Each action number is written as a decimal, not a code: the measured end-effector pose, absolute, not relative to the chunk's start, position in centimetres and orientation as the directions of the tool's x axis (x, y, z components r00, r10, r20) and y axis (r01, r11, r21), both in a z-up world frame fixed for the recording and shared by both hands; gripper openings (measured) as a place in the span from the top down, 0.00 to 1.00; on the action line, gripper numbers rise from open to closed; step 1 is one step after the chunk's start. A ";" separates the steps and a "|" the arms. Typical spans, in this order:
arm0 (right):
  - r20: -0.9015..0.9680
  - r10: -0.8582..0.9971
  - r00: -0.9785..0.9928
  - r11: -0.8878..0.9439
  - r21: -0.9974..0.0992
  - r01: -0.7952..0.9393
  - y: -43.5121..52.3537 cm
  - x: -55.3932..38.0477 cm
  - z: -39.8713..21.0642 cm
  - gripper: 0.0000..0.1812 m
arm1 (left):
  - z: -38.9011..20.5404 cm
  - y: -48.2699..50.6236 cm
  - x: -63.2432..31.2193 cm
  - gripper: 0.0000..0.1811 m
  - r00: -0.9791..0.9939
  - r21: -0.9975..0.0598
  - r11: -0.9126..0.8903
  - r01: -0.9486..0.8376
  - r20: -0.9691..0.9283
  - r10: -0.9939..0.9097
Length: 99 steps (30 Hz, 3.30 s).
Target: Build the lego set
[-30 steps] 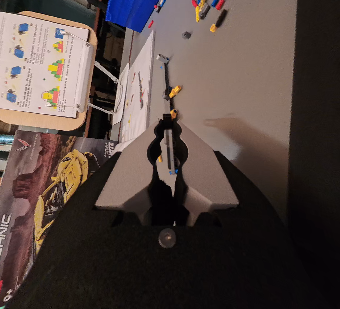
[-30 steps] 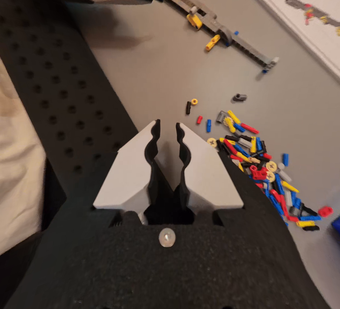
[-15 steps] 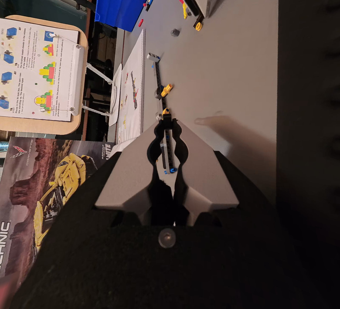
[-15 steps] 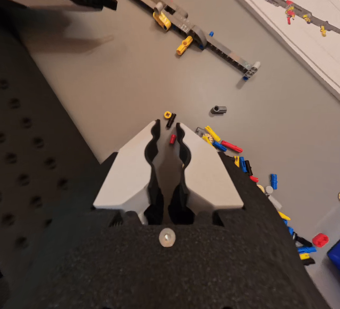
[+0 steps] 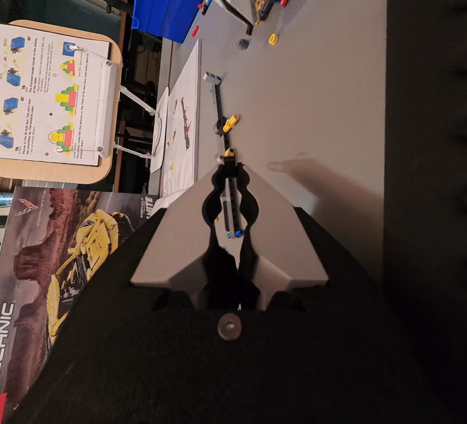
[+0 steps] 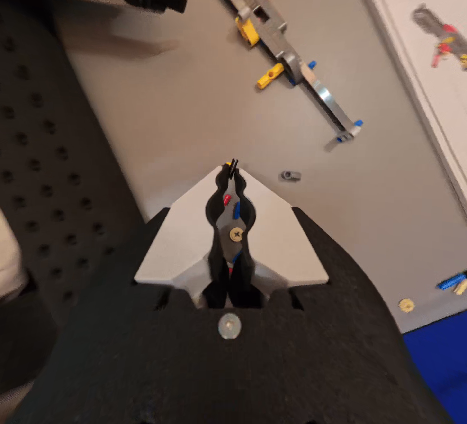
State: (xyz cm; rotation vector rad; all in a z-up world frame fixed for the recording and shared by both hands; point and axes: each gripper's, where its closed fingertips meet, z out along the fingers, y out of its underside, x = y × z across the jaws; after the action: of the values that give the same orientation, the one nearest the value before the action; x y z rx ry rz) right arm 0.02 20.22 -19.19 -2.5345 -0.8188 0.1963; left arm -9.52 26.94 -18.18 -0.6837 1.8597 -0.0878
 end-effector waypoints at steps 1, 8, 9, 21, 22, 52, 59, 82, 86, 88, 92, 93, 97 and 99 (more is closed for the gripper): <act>-0.046 0.622 0.782 -0.727 -0.405 0.554 20.4 -0.4 -19.1 0.98 | -18.1 27.1 -9.6 0.97 -0.224 -0.374 0.828 -0.417 -0.841 -0.493; -0.228 0.713 0.663 -0.597 0.297 0.745 20.6 0.7 -20.8 0.98 | -17.2 29.6 -10.5 0.97 -0.140 -0.378 0.792 -0.480 -0.858 -0.494; -0.210 0.726 0.655 -0.564 0.365 0.741 21.0 1.1 -20.7 0.98 | -17.1 29.9 -10.7 0.97 -0.133 -0.376 0.789 -0.485 -0.861 -0.492; -0.247 0.720 0.649 -0.413 0.600 0.685 21.4 1.8 -20.7 0.98 | -17.2 29.6 -10.7 0.97 -0.147 -0.362 0.803 -0.473 -0.866 -0.478; -0.248 0.718 0.651 -0.411 0.603 0.684 21.5 1.8 -20.7 0.98 | -17.2 29.5 -10.7 0.97 -0.151 -0.364 0.802 -0.474 -0.864 -0.481; -0.265 0.751 0.605 -0.367 0.595 0.715 22.3 1.6 -21.2 0.94 | -17.5 29.4 -10.7 0.96 -0.166 -0.352 0.807 -0.474 -0.865 -0.474; -0.088 0.811 0.578 -0.539 0.270 0.798 24.8 0.7 -18.3 0.91 | -17.3 29.6 -10.9 0.96 -0.156 -0.352 0.807 -0.475 -0.869 -0.470; 0.096 0.663 0.742 -0.651 -0.416 0.636 22.8 1.3 -19.7 0.92 | -17.3 29.4 -10.6 0.96 -0.152 -0.383 0.795 -0.472 -0.852 -0.501; 0.082 0.672 0.736 -0.661 -0.381 0.646 22.7 1.5 -20.4 0.92 | -17.5 29.3 -10.6 0.97 -0.163 -0.378 0.798 -0.469 -0.851 -0.499; 0.079 0.675 0.734 -0.667 -0.361 0.652 22.6 1.7 -20.7 0.92 | -17.5 29.2 -10.6 0.97 -0.165 -0.377 0.799 -0.469 -0.851 -0.499; 0.063 0.677 0.733 -0.666 -0.372 0.647 22.8 1.6 -20.5 0.92 | -17.6 29.3 -10.6 0.96 -0.166 -0.378 0.796 -0.473 -0.849 -0.502; 0.065 0.676 0.734 -0.667 -0.368 0.648 22.9 1.7 -20.5 0.92 | -17.6 29.4 -10.6 0.97 -0.166 -0.377 0.796 -0.473 -0.850 -0.501; 0.057 0.681 0.730 -0.672 -0.348 0.654 22.6 1.7 -20.8 0.93 | -17.6 29.3 -10.6 0.97 -0.167 -0.377 0.797 -0.472 -0.850 -0.501; 0.059 0.681 0.730 -0.671 -0.349 0.654 22.7 1.7 -20.8 0.93 | -17.6 29.3 -10.6 0.97 -0.167 -0.375 0.798 -0.472 -0.850 -0.499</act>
State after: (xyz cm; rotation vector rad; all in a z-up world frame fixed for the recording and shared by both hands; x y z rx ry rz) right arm 1.74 22.65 -20.85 -2.5861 -1.0355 0.1086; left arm -10.61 29.30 -17.61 -0.7485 1.7994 -0.0277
